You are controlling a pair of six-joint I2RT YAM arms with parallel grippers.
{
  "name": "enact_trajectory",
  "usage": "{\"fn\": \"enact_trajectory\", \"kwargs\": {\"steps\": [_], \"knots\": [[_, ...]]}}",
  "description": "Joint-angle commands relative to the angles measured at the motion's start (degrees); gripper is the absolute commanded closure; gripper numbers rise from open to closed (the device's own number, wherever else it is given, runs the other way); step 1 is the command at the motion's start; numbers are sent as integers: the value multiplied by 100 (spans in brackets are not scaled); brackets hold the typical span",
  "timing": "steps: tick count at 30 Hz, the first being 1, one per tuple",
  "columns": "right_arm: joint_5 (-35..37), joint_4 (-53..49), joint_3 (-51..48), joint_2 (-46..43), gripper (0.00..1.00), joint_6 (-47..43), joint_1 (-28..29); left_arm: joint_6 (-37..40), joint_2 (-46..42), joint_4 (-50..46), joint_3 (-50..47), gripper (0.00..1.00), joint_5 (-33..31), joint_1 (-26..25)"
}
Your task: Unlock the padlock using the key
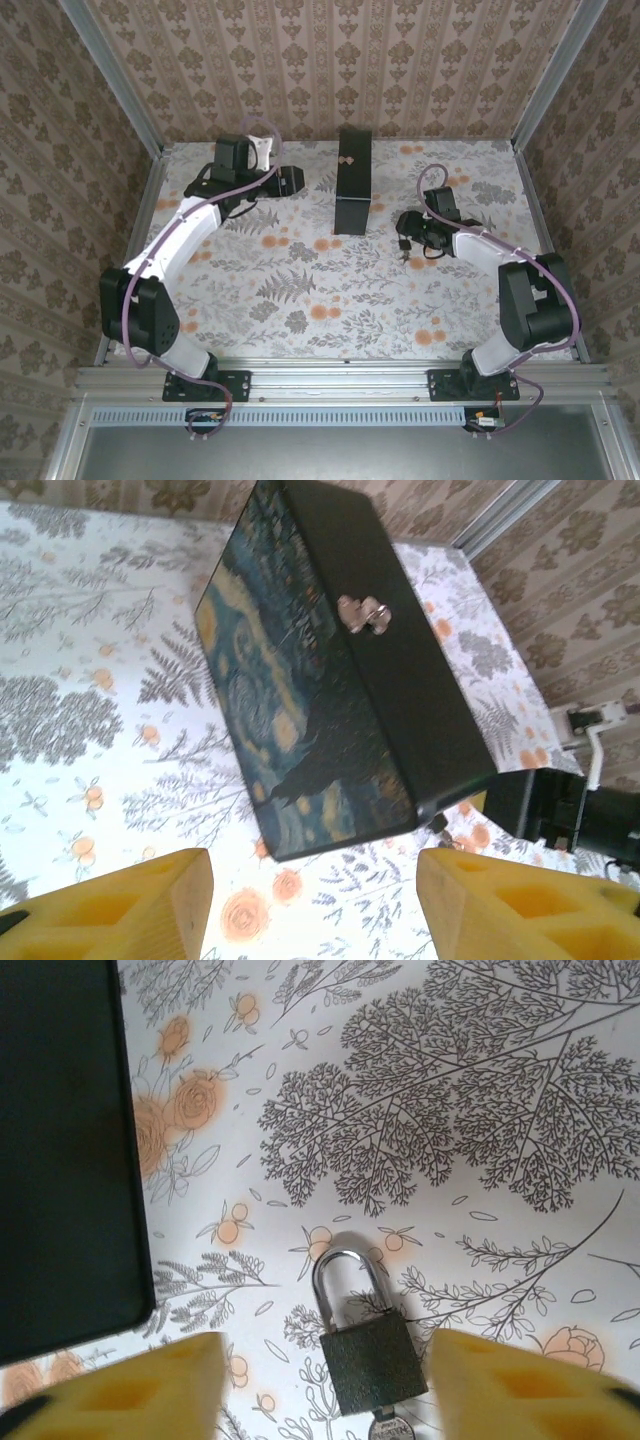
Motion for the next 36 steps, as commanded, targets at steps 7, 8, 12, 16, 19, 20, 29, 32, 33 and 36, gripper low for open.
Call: {"fn": "enact_trajectory", "kwargs": {"steps": [7, 8, 12, 16, 19, 20, 29, 32, 33, 36], "knots": [[151, -578, 1261, -611, 0, -193, 589, 320, -330, -366, -200, 36, -208, 386], [226, -671, 1515, -530, 0, -214, 738, 332, -331, -395, -187, 36, -209, 396], [514, -932, 2282, -2, 0, -277, 1166, 342, -352, -415, -206, 36, -187, 399], [689, -1177, 2950, 611, 0, -310, 1474, 350, -385, -438, -238, 36, -160, 399], [1094, -1674, 3623, 1167, 0, -428, 1694, 404, -431, -460, -267, 36, -172, 401], [1301, -1853, 3817, 1356, 0, -515, 1770, 431, -447, -442, -283, 36, -123, 396], [1845, -2306, 4574, 2150, 0, -664, 2103, 588, -547, -478, -332, 36, -1, 407], [1789, -2458, 4545, 2286, 6, -452, 2128, 585, -582, -468, -347, 36, 0, 414], [1700, -2383, 4400, 2216, 11, -343, 2119, 578, -613, -473, -347, 36, -8, 430], [1167, -1635, 3705, 1796, 24, 76, 2013, 570, -710, -518, -382, 36, -66, 512]]}}
